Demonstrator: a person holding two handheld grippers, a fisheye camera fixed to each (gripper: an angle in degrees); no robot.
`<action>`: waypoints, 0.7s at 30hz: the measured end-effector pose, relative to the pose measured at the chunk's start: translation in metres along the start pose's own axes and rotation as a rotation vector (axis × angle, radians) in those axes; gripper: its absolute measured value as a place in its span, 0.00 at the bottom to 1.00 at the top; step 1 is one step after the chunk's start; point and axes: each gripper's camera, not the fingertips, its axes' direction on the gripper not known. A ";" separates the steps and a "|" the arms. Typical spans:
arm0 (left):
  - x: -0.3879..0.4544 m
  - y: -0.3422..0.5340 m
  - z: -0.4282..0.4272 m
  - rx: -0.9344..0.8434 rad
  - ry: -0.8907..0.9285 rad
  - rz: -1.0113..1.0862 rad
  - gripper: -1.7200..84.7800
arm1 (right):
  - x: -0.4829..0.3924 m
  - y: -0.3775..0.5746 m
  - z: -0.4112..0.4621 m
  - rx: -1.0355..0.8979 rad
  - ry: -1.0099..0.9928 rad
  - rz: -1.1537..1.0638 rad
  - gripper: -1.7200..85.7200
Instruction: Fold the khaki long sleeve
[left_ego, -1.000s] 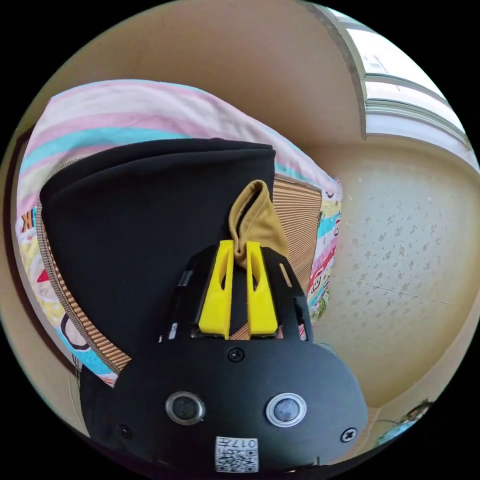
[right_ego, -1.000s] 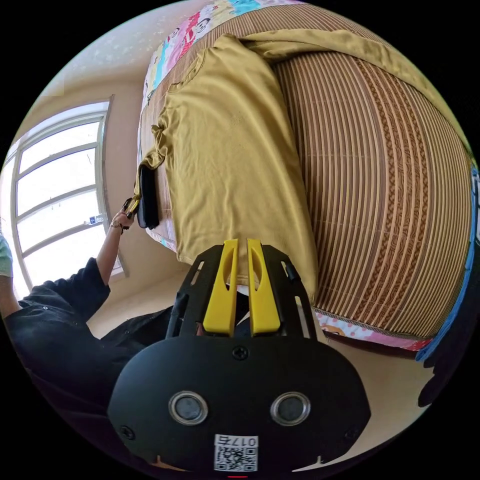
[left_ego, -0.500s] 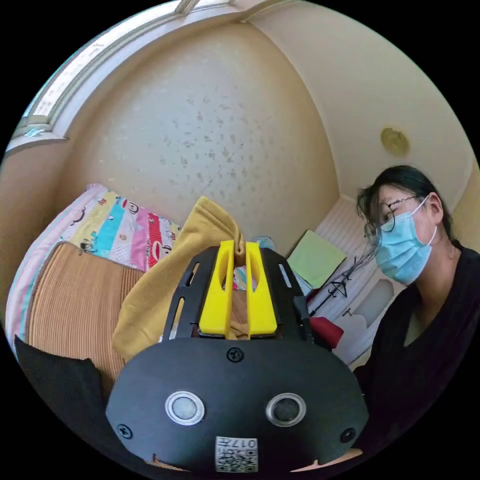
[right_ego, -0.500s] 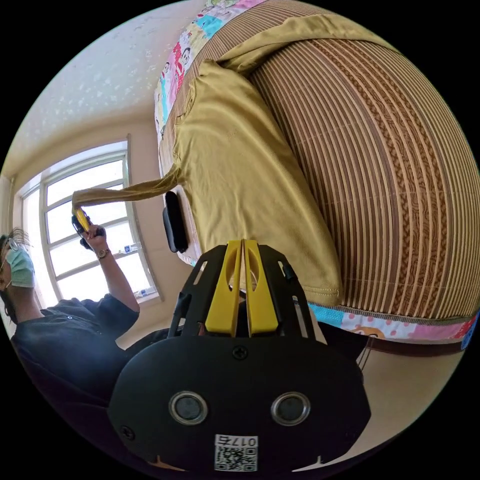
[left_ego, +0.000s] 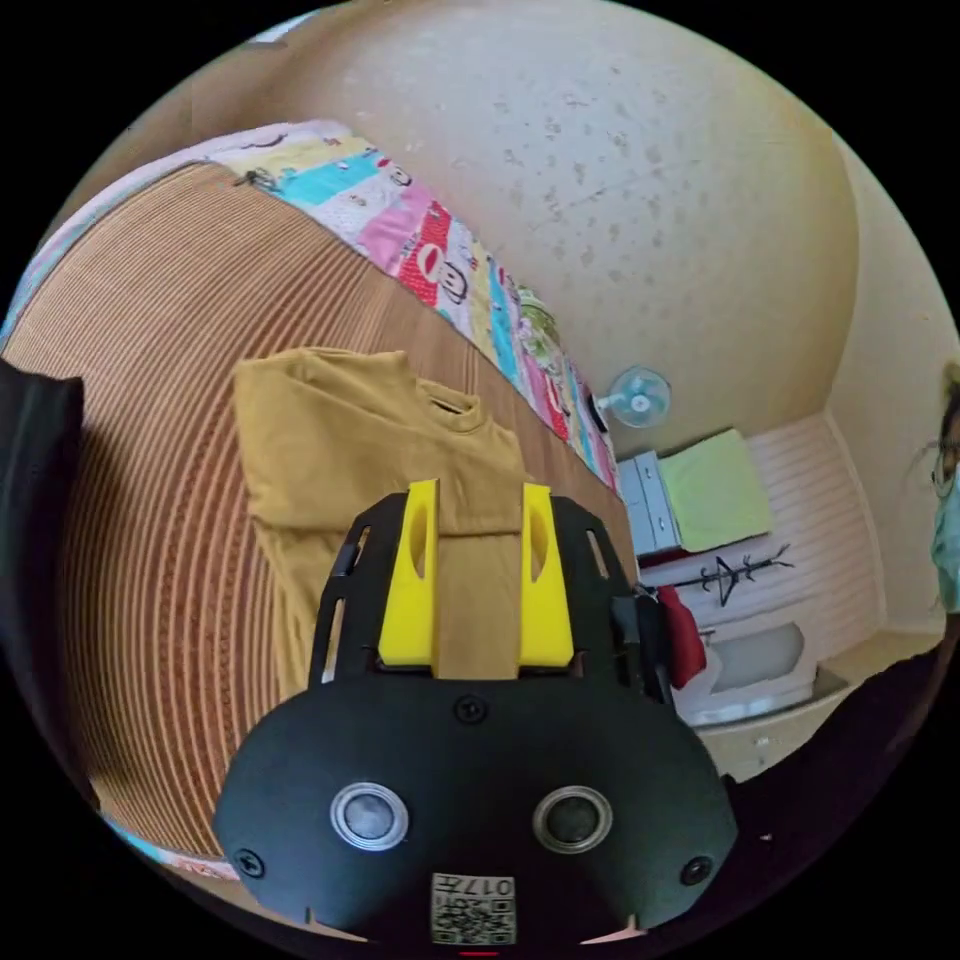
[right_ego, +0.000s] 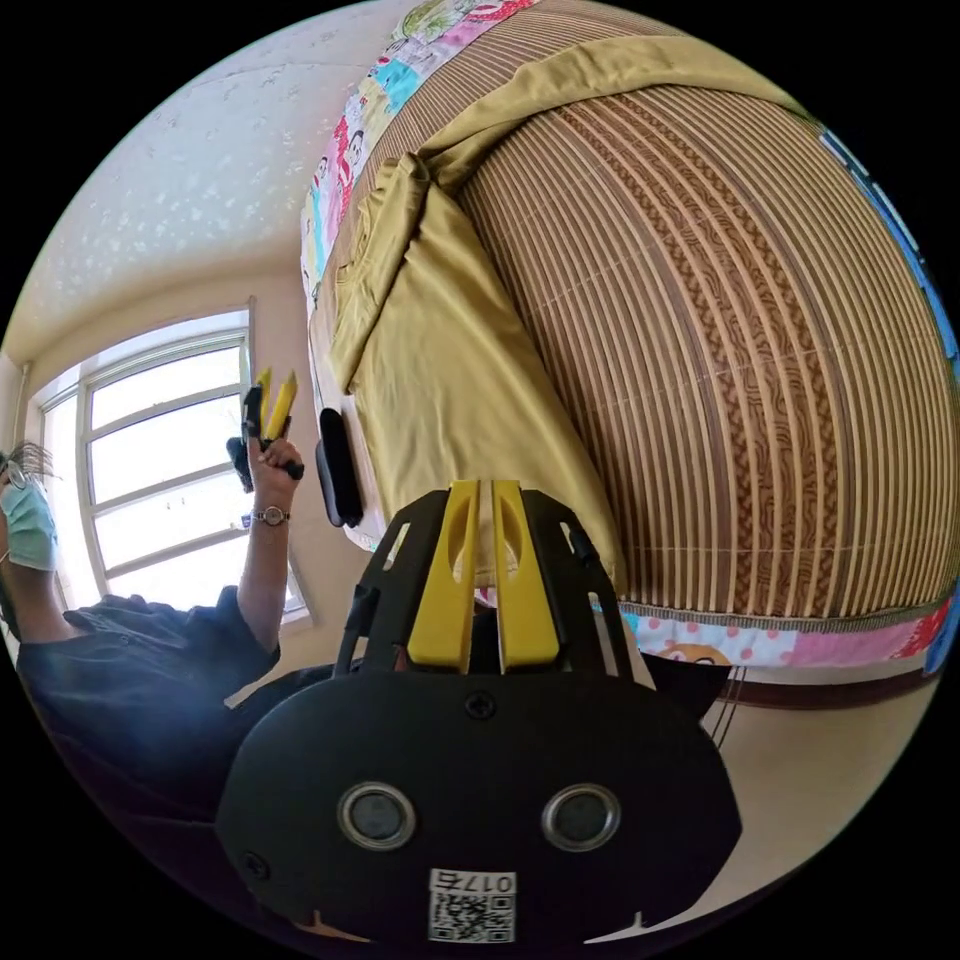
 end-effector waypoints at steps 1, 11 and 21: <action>-0.031 -0.007 0.000 0.016 -0.085 -0.051 0.18 | -0.002 -0.002 0.002 0.002 0.000 -0.003 0.05; -0.099 -0.117 0.112 -0.207 -0.373 0.096 0.09 | -0.023 -0.033 -0.045 0.250 0.038 0.065 0.10; -0.089 -0.002 0.039 -0.073 -0.235 0.149 0.12 | -0.058 -0.182 -0.148 0.212 0.602 -0.069 0.18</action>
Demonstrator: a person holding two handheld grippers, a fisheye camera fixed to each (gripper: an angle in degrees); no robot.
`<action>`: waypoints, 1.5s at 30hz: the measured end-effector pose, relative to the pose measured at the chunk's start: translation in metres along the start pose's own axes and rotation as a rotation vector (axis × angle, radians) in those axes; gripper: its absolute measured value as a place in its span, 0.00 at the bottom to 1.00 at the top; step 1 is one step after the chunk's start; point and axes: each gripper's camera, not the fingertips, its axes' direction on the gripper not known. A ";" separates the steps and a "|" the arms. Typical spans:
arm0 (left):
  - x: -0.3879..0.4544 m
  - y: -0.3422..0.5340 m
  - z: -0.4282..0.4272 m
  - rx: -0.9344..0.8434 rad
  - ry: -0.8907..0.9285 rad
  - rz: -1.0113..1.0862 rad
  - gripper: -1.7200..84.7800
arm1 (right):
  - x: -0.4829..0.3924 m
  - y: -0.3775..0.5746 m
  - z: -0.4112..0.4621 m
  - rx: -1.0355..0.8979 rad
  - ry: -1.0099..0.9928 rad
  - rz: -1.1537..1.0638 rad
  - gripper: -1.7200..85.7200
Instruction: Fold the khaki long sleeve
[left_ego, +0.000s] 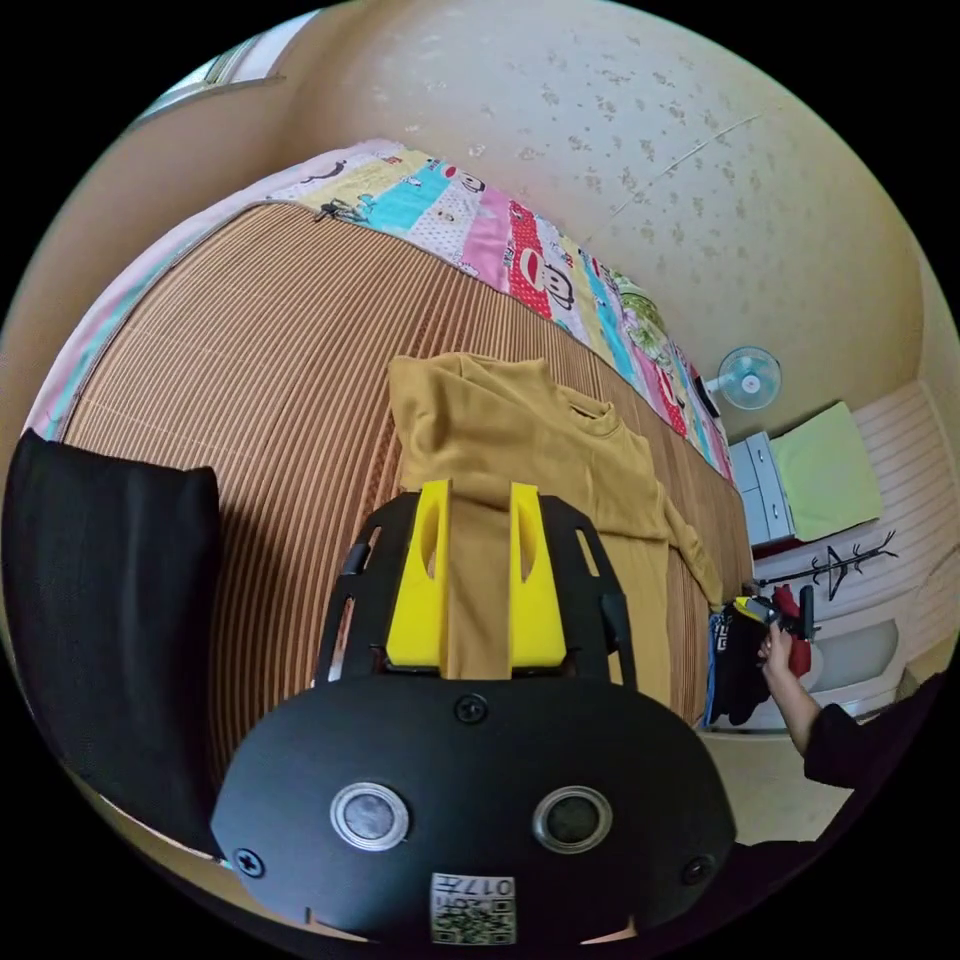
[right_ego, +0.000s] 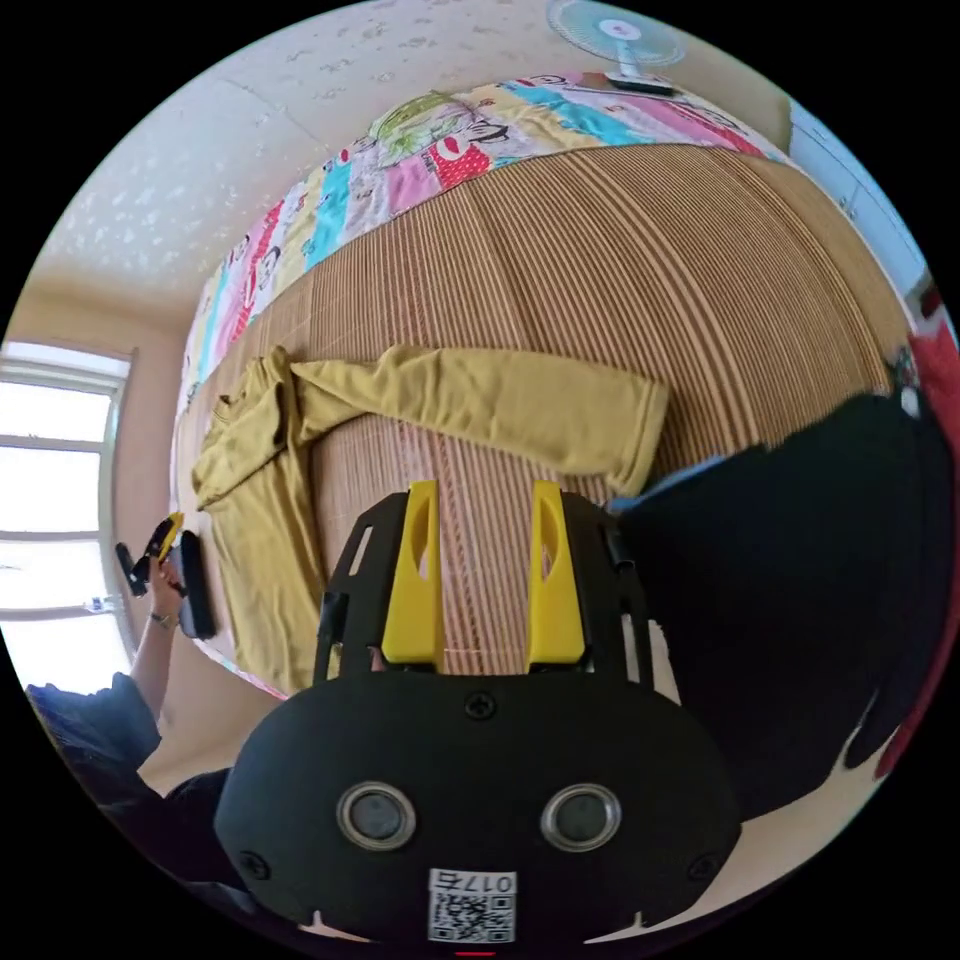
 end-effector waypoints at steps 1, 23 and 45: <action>0.007 0.025 0.004 -0.036 0.027 0.005 0.12 | -0.001 -0.011 0.006 -0.034 0.033 -0.027 0.18; 0.252 0.103 0.022 -0.133 0.525 0.614 0.23 | -0.091 -0.078 -0.059 -0.474 -1.075 -0.240 0.04; 0.251 -0.157 -0.097 -0.097 0.839 0.539 0.04 | 0.097 -0.045 -0.038 0.074 -1.238 0.193 0.14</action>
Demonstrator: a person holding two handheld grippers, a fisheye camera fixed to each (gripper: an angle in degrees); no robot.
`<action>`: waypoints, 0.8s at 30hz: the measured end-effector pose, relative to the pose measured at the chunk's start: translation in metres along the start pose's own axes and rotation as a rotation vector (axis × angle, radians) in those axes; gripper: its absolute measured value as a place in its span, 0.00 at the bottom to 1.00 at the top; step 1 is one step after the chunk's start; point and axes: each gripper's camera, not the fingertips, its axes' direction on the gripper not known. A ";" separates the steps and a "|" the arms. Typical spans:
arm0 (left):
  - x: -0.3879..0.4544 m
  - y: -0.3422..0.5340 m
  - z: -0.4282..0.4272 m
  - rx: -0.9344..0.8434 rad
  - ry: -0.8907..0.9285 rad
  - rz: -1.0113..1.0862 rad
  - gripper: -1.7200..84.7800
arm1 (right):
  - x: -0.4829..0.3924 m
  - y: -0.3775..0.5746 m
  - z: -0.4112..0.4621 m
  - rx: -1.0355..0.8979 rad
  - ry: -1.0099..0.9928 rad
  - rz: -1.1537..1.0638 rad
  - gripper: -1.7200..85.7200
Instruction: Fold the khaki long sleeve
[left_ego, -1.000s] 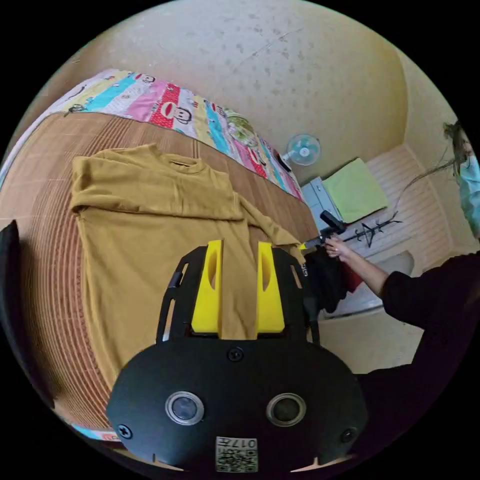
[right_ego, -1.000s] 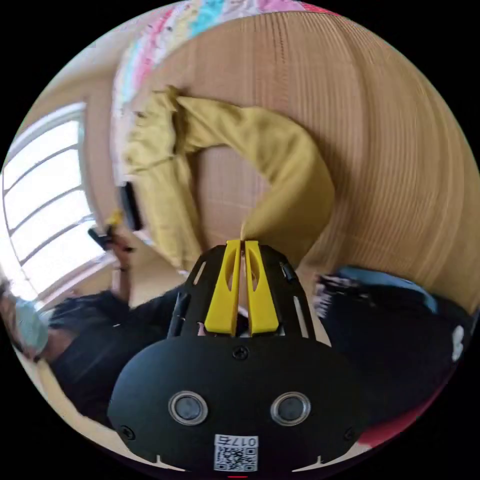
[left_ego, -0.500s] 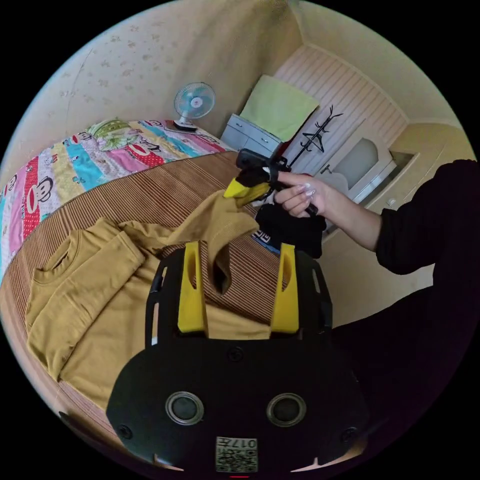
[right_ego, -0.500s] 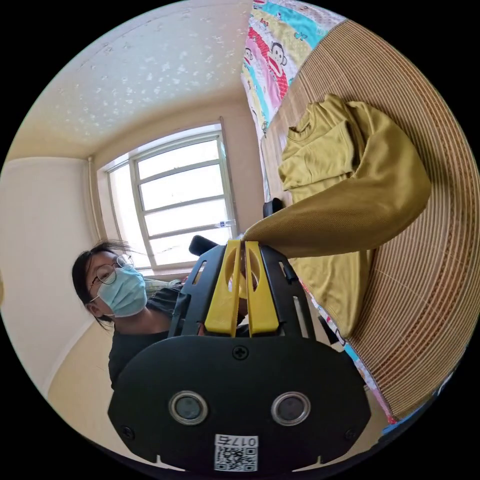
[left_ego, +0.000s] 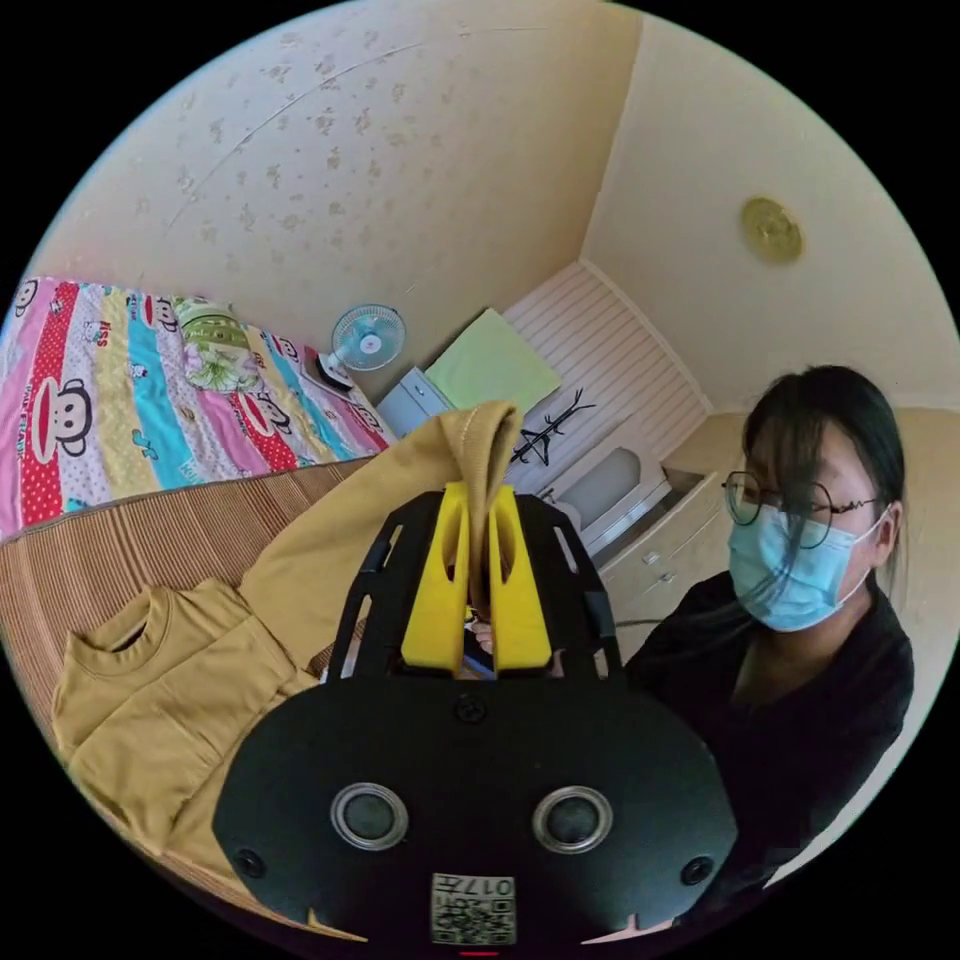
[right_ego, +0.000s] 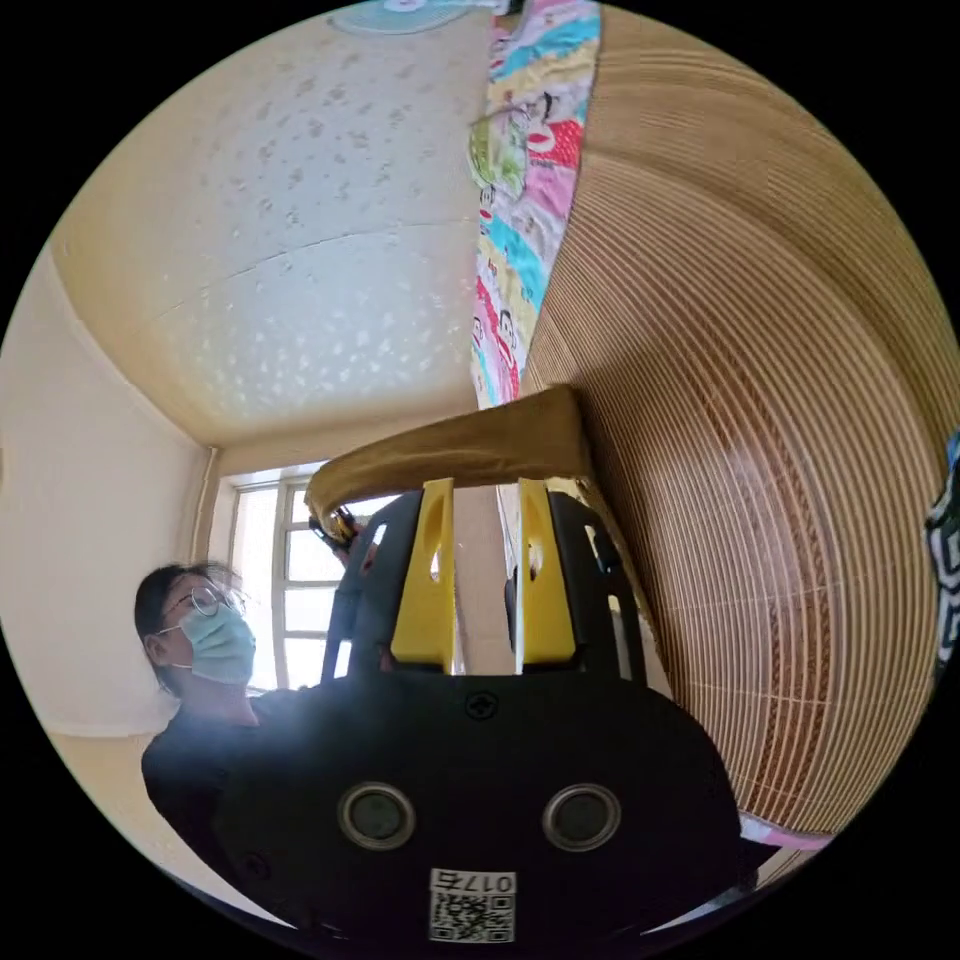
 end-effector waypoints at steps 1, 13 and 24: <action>-0.015 0.015 -0.033 -0.007 -0.086 -0.038 0.04 | 0.012 0.000 0.005 -0.027 -0.011 0.028 0.15; -0.215 0.187 -0.158 -0.270 -0.542 -0.562 0.06 | 0.086 0.011 0.057 -0.215 0.076 0.206 0.17; -0.192 0.134 -0.203 -0.346 -0.719 -0.624 0.08 | 0.094 0.029 0.065 -0.285 0.288 0.166 0.17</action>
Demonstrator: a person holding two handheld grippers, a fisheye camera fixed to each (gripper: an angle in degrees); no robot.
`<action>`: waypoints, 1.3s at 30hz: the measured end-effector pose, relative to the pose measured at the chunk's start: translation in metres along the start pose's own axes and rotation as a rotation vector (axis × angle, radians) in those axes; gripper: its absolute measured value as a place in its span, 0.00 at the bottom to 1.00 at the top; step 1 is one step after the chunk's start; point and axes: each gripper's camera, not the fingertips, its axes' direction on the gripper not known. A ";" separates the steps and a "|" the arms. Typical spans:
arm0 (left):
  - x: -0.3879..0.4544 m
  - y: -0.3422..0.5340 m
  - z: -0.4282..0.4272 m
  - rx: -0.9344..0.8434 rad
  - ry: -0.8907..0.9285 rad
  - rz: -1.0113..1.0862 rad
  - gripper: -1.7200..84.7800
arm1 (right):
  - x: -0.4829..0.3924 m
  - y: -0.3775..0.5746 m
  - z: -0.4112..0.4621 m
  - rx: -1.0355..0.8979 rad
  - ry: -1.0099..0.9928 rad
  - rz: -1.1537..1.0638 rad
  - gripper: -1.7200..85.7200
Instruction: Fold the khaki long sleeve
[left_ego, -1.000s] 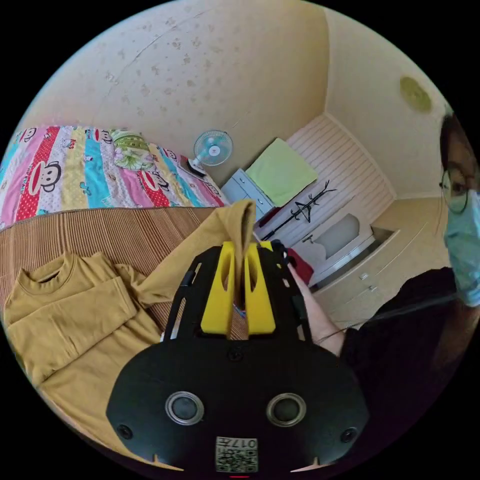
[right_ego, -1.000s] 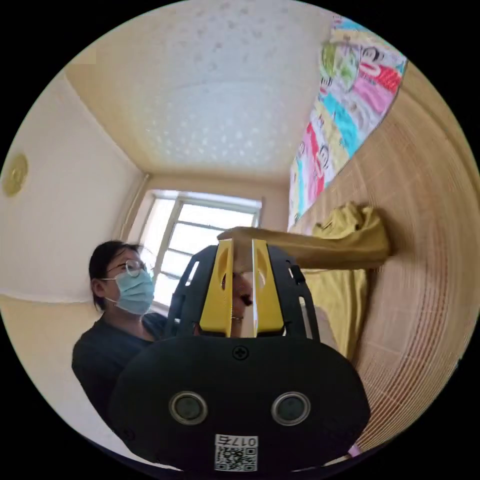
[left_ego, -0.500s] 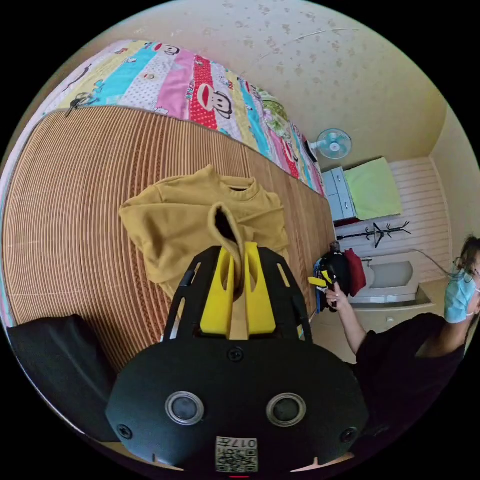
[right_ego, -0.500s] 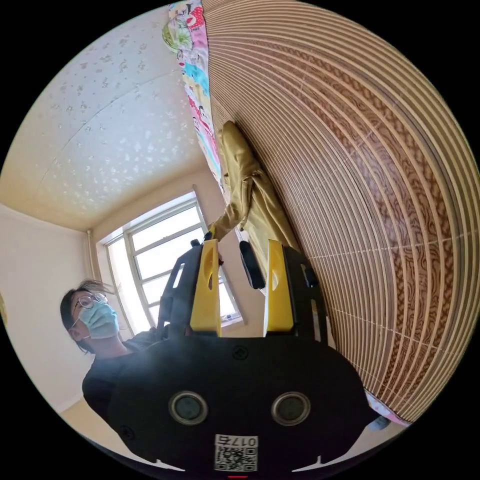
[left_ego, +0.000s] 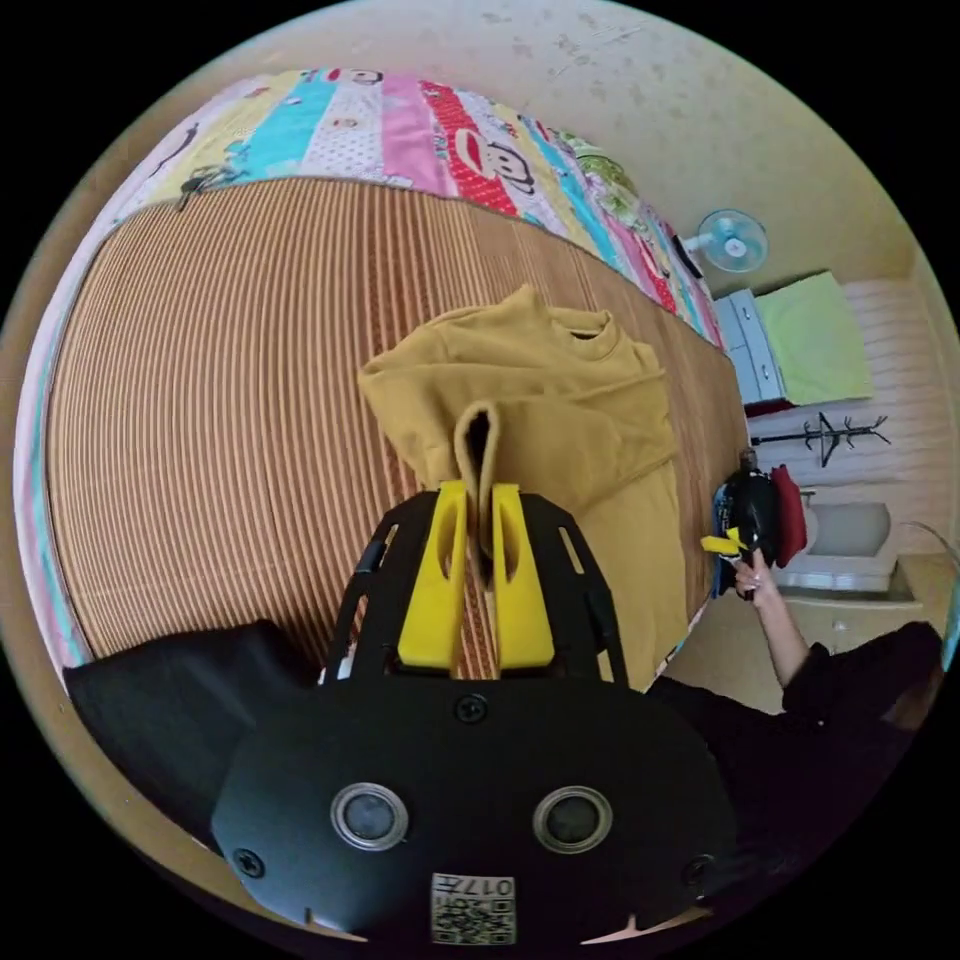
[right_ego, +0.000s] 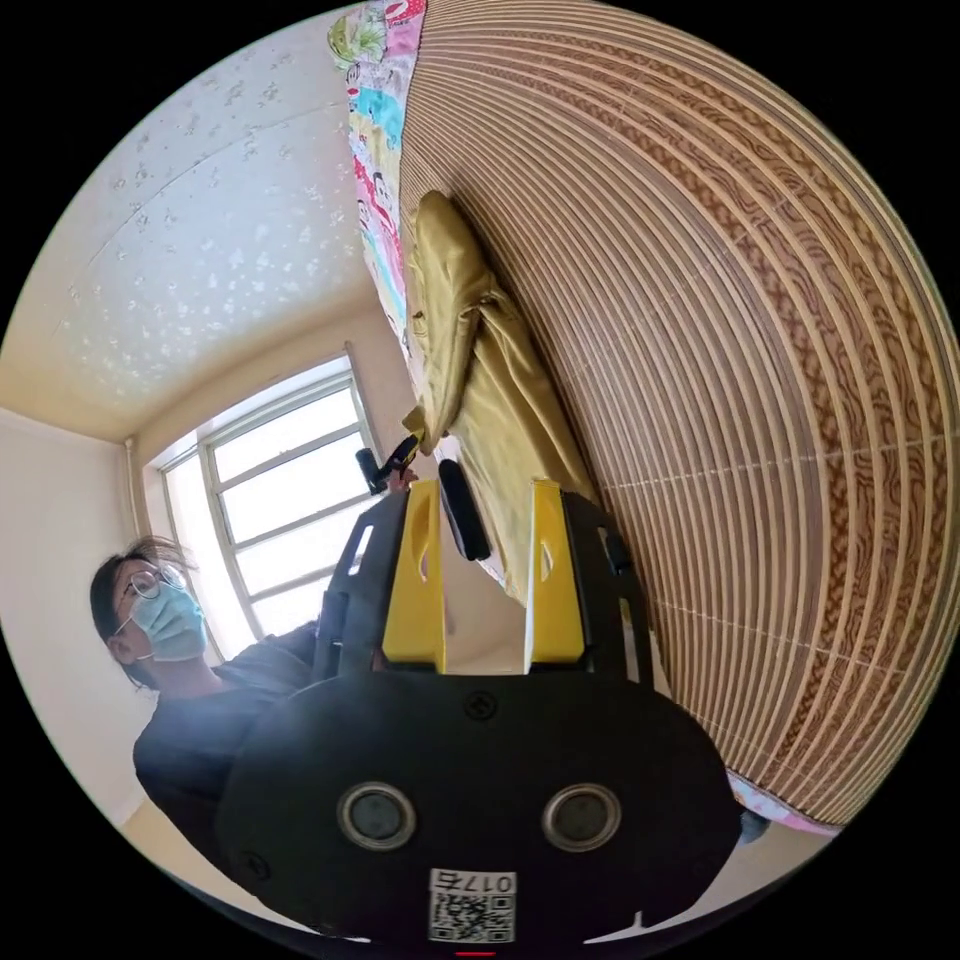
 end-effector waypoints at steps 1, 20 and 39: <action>-0.016 0.016 -0.004 0.024 0.060 -0.089 0.09 | 0.000 0.004 0.000 -0.005 0.028 -0.003 0.17; 0.045 0.315 0.005 -0.384 0.112 -0.106 0.09 | 0.080 0.119 0.025 -0.380 0.386 -0.058 0.14; -0.016 0.413 -0.130 0.130 1.300 -0.224 0.07 | 0.076 0.239 -0.073 0.035 -0.516 -0.052 0.04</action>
